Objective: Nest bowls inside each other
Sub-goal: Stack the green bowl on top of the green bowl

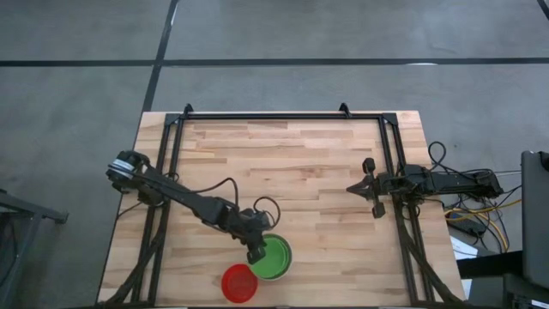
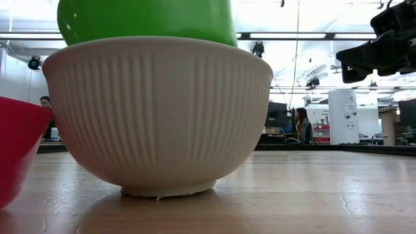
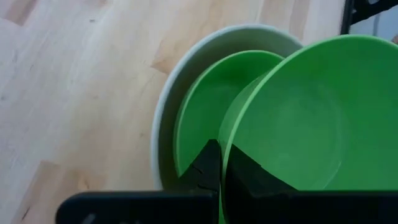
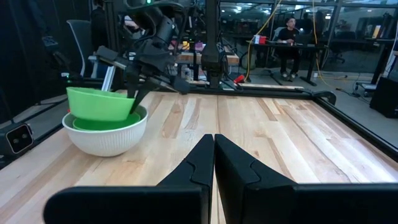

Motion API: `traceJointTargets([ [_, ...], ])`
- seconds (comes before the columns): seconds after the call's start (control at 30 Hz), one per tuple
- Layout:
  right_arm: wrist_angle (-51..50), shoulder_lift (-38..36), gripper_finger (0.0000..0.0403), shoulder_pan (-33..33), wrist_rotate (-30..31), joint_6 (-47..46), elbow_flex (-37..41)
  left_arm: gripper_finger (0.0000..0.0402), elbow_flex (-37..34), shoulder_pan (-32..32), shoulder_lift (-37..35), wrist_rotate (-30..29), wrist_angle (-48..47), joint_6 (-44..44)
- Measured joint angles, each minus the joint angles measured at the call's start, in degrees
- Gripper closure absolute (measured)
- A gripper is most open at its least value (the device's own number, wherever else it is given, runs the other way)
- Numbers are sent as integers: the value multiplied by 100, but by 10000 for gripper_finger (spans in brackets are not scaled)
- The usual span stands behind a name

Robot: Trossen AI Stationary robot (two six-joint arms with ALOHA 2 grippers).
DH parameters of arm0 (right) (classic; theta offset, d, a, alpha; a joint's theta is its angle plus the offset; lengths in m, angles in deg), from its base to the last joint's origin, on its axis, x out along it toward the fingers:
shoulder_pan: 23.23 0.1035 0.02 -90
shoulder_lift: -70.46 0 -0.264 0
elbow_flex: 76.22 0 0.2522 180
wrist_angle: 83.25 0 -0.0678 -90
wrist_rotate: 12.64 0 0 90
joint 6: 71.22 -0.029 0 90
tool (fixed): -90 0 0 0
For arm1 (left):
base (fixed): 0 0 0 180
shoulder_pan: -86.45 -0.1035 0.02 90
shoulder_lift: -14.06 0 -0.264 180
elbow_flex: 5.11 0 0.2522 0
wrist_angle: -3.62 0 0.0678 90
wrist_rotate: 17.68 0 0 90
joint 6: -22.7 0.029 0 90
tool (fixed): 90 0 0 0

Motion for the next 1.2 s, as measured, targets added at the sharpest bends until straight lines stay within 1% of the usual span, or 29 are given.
traceJointTargets([
  [0.17, 1, -4, 394, -1, 1, -2, -2, 397, 184, 0, 229, 109, -121, -5],
  [0.43, 1, -4, 394, -2, 0, -1, 0, 396, 572, -11, 554, 249, -680, -57],
  [0.63, 1, -4, 394, -2, 1, 0, 0, 393, 633, -40, 489, 238, -854, 11],
  [0.9, 1, -4, 394, -1, 1, 0, 0, 363, 631, -72, 463, 213, -849, 50],
  [1.2, 1, -4, 394, -2, 0, 0, -2, 360, 642, -154, 453, 216, -903, 72],
])
